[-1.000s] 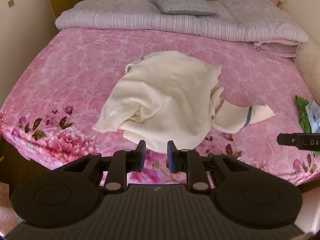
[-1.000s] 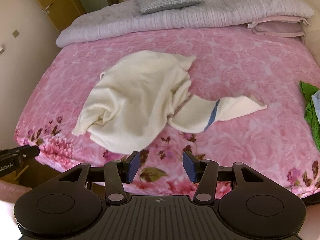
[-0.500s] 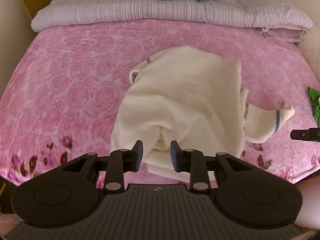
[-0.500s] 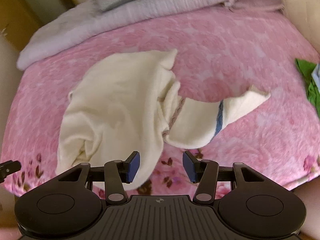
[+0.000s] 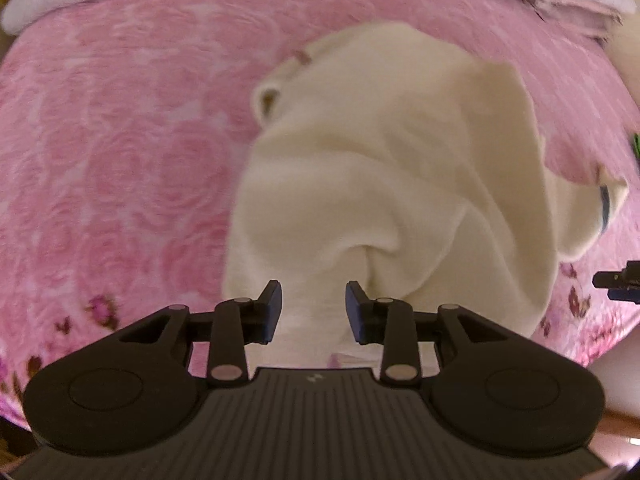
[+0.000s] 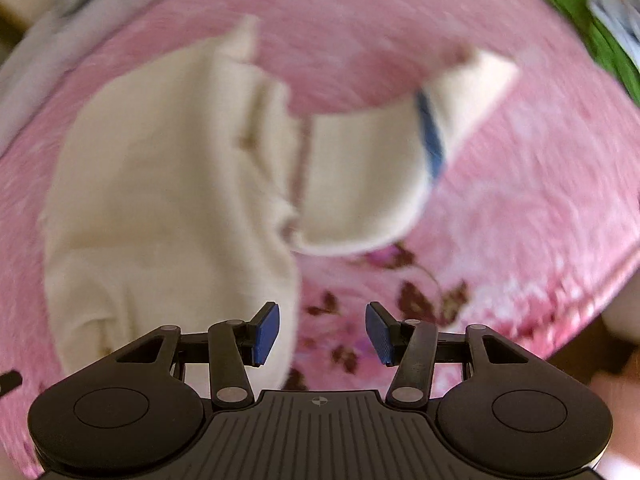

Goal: Fold clothes

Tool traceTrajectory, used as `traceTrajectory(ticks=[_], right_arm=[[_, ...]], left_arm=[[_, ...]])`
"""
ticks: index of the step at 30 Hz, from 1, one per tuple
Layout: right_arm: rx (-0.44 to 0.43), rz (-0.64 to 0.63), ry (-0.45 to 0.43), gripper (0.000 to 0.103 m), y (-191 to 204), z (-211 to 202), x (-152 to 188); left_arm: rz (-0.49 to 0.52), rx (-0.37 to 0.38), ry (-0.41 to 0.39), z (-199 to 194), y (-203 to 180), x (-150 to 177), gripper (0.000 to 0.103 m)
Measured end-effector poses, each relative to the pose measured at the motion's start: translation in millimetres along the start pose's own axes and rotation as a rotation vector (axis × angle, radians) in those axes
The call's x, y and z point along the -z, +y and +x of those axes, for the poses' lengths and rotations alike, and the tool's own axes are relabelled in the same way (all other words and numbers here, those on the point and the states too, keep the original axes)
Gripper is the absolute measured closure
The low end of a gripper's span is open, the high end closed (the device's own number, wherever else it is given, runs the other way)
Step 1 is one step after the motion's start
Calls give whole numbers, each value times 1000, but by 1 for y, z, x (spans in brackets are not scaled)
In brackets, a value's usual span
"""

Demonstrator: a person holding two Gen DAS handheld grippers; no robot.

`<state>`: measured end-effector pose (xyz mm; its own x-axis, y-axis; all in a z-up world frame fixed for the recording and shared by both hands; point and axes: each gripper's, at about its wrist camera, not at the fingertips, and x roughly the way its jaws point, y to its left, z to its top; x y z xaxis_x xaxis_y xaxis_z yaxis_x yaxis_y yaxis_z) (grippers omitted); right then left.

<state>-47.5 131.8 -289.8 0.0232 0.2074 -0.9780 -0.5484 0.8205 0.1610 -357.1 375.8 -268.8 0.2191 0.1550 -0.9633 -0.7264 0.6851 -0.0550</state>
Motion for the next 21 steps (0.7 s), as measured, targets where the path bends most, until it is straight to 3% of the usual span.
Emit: traceTrajectory(ticks=[3,14,21], right_arm=[[17,56,6,51,-25,3,-4],[30,156,-31,51,-133,-20,-43],[100,201,-35,51,-233,-34,-67]], left_arm=[[50,33,15,9,-24,-7,73],[361,114,-28,42,-204,1,70],[700,43,-47,90,-327,41,68]])
